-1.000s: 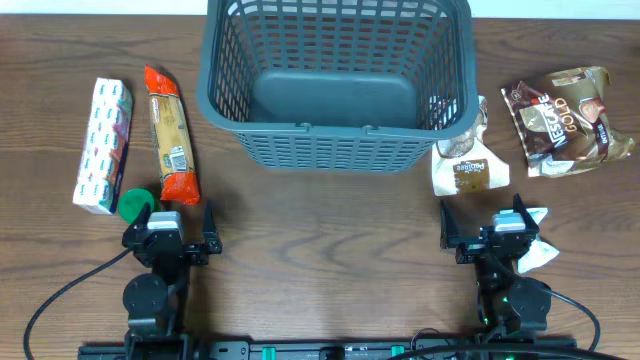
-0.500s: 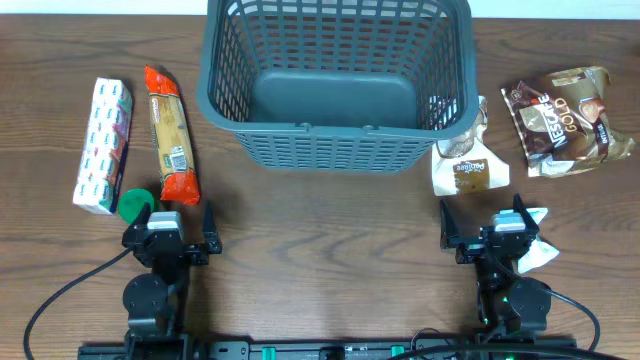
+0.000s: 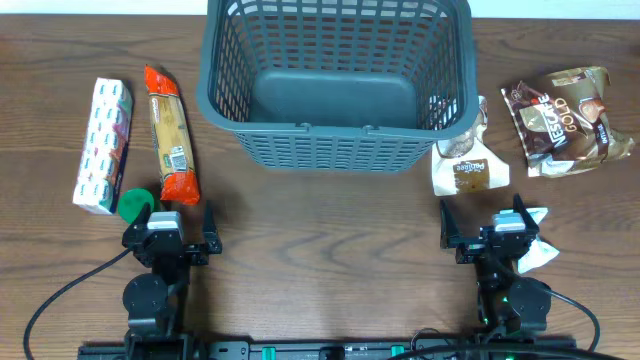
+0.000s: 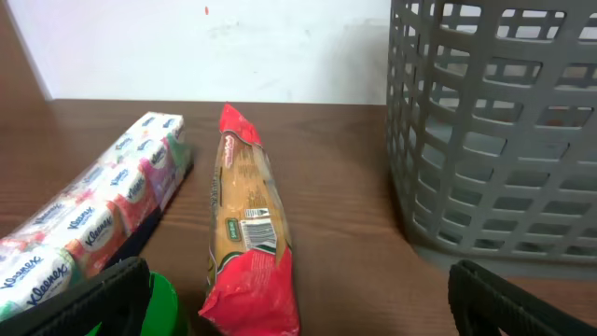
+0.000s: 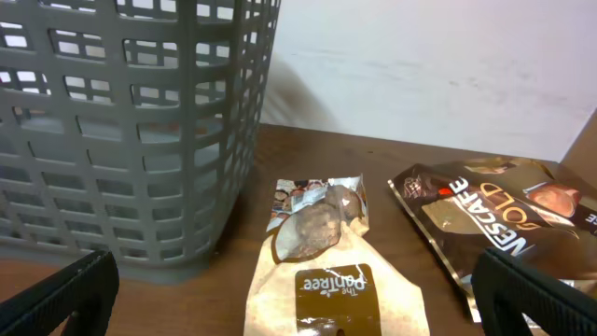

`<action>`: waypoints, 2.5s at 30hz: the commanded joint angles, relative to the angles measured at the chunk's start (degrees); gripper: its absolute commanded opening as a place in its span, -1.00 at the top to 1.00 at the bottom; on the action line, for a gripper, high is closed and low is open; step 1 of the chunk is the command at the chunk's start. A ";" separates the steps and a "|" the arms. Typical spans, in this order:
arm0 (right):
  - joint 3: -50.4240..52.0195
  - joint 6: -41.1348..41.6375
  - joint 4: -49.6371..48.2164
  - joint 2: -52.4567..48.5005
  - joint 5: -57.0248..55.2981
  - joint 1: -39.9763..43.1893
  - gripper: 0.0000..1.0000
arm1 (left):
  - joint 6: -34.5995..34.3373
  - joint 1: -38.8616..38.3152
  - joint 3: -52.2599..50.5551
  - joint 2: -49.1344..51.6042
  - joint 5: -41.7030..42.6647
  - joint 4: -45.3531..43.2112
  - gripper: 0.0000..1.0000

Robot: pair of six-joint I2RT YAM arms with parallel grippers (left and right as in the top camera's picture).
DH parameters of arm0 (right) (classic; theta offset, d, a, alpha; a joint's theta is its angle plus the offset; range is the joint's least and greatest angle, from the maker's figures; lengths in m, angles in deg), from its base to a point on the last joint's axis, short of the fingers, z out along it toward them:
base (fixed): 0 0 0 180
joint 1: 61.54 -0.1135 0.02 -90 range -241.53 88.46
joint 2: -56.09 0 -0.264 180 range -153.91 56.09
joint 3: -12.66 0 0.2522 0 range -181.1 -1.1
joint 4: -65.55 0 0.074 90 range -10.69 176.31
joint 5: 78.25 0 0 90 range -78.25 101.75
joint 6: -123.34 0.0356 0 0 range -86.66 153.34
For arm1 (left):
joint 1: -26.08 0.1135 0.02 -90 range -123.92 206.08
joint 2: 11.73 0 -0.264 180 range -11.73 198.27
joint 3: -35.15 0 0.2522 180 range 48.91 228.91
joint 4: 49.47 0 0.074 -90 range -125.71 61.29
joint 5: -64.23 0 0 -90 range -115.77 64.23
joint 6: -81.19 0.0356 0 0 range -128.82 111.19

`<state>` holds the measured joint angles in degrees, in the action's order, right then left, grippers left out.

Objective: Pack container

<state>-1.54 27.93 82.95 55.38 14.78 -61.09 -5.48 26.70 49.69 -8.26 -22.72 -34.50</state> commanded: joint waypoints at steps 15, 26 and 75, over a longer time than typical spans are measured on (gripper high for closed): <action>0.15 -0.20 0.35 0.44 -2.47 -0.37 -0.99 | 0.94 -0.11 -0.55 -0.09 0.55 2.58 -0.97; -5.46 7.08 3.17 0.02 -10.47 0.66 -0.98 | 0.94 -0.11 -0.55 -0.09 0.55 2.58 -0.97; -113.74 -8.59 72.98 -107.34 6.23 17.29 -0.98 | 0.94 -0.11 -0.55 -0.09 0.55 2.58 -0.97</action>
<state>-114.55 22.11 155.56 -48.33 22.05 -43.78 -5.33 26.70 49.99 -8.20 -22.57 -34.06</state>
